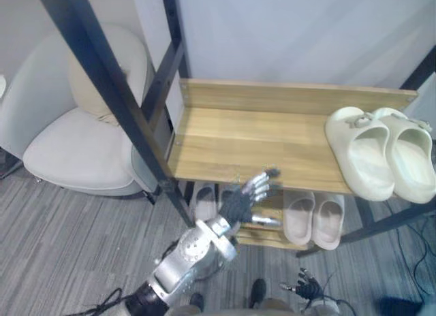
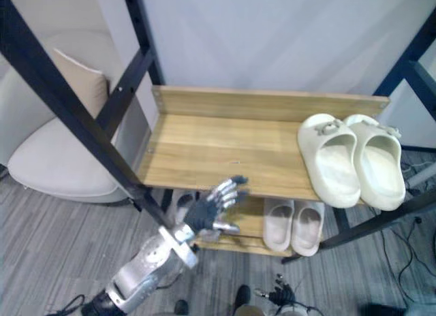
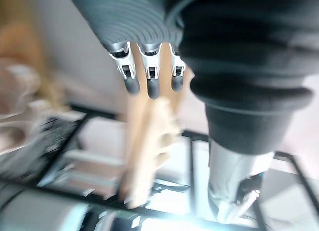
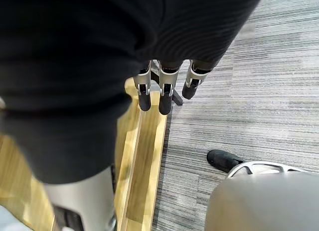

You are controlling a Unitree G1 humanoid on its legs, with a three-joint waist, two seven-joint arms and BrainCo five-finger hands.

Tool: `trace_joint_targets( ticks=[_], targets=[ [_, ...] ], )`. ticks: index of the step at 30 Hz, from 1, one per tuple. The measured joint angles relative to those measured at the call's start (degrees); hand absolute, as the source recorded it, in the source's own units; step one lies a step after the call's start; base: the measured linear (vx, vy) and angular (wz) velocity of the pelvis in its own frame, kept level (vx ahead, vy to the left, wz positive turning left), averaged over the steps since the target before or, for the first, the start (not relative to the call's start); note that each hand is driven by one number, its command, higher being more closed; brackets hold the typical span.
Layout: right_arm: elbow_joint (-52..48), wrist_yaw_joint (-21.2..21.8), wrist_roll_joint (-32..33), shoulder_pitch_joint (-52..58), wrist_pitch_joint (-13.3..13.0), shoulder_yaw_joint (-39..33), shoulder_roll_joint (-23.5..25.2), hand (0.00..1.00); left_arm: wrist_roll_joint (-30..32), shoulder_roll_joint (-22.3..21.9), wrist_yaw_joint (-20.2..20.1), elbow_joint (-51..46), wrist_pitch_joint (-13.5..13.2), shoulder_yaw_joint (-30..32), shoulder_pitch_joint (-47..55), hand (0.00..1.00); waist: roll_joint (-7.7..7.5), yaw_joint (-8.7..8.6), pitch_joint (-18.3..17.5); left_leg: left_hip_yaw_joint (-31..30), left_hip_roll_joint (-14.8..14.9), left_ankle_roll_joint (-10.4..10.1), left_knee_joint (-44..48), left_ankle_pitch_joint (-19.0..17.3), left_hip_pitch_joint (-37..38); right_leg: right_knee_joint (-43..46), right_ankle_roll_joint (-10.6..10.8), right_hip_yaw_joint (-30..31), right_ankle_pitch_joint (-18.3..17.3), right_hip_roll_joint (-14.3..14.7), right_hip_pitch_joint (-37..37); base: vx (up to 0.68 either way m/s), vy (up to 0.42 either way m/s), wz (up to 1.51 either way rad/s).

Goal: Organize the slippers on the shoe rack

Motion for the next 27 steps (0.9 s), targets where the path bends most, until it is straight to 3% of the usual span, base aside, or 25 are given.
trace_joint_targets(
  ticks=[6,12,18,27],
  targets=[
    [0.89,-0.19,-1.83,-0.64,-0.04,0.68,-0.48,0.0,-0.03,2.16,-2.1,7.06,2.07,-0.77,5.43,0.0,0.4,0.0,-0.74,-0.05,0.1,-0.02,0.34,-0.03,-0.31,0.0,0.11,0.18,-0.1,0.14,-0.12,0.0,0.0,0.0],
    [2.42,-1.14,-2.22,-1.08,0.07,1.94,-0.3,0.0,5.29,0.72,-1.63,20.65,2.23,6.15,8.12,0.0,-0.6,0.57,-1.88,0.71,0.18,0.11,0.38,-0.26,0.08,0.0,0.11,1.05,-0.1,0.28,-0.11,0.01,0.013,-0.06],
    [4.44,-1.73,-2.21,-0.79,0.27,2.47,0.19,0.0,14.59,-2.99,3.47,39.4,2.19,17.54,8.09,0.0,-1.87,1.27,-3.57,1.84,0.45,0.2,0.44,-1.05,0.33,0.0,0.28,2.2,-0.31,0.65,-0.14,0.03,0.017,-0.1],
    [7.24,-2.46,-2.21,-1.4,1.21,0.13,1.47,0.0,22.02,-5.32,8.53,53.52,1.94,28.03,8.29,0.0,-2.74,2.04,-4.07,3.15,0.35,0.42,0.09,-1.39,1.32,0.01,0.31,3.74,-0.32,0.71,-0.06,0.02,0.021,-0.08]
  ],
)
